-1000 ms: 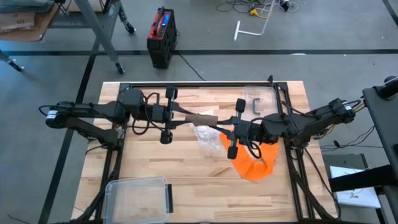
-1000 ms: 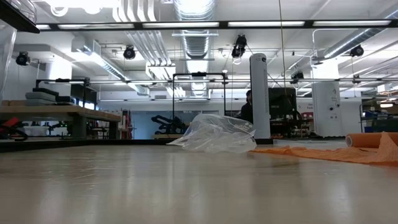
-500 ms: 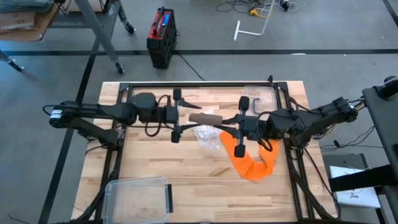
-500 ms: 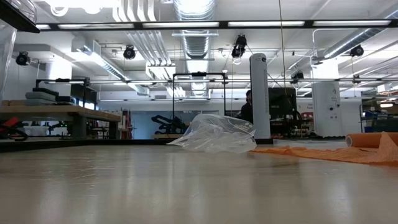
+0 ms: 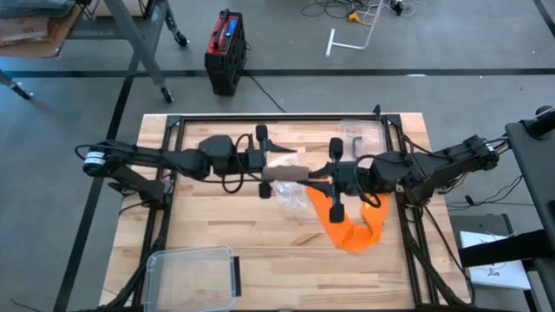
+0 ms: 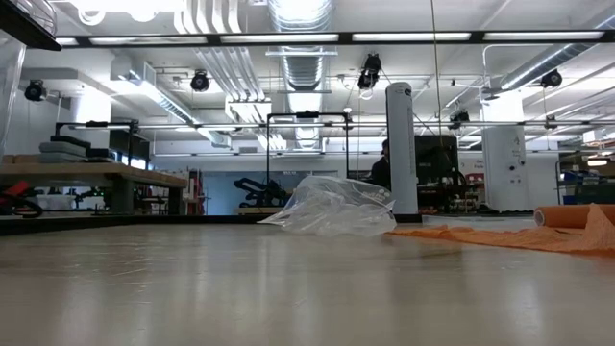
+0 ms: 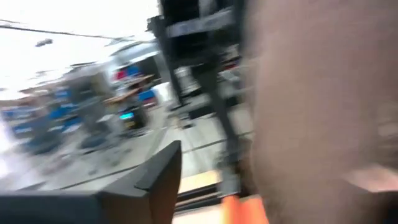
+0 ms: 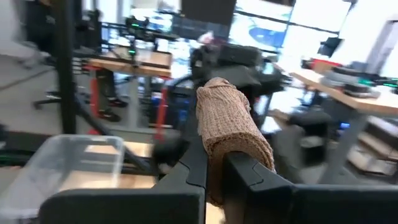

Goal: Roll bandage
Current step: Roll the brown bandage

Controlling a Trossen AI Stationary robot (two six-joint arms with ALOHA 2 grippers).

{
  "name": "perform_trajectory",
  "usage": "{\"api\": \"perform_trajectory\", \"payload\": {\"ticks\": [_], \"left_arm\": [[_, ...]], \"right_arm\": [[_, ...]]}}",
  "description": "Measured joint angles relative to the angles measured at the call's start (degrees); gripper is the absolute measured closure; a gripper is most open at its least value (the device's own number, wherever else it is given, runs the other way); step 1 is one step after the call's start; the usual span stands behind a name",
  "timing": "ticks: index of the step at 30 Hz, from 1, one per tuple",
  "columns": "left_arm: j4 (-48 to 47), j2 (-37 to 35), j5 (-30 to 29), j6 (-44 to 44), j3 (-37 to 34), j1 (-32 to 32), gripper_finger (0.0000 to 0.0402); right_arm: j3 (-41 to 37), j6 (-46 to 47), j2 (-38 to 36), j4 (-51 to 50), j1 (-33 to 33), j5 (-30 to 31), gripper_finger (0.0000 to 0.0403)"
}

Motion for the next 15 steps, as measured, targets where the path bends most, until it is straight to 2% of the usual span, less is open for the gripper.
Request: {"api": "perform_trajectory", "payload": {"ticks": [2,4,6,7,15], "left_arm": [[0.45,0.15,-2.55,2.7,0.0,0.21,0.0249],[-0.03,-0.45,-2.79,4.6,0.0,0.23,0.0303],[-0.07,-1.32,-0.55,5.57,0.01,0.14,0.0369],[-0.2,-1.8,1.31,5.56,0.0,0.13,0.0384],[-0.31,-6.86,2.81,6.05,0.0,0.14,0.0399]], "right_arm": [[0.0,1.42,0.0,-0.23,0.09,-3.16,0.0391],[0.0,3.18,0.0,-1.1,0.24,-5.68,0.0391],[0.0,5.3,-0.04,-3.15,0.28,-6.07,0.039],[0.0,6.05,-0.04,-4.01,0.22,-6.05,0.039],[-0.04,15.26,1.47,-12.14,0.2,-5.81,0.039]]}}
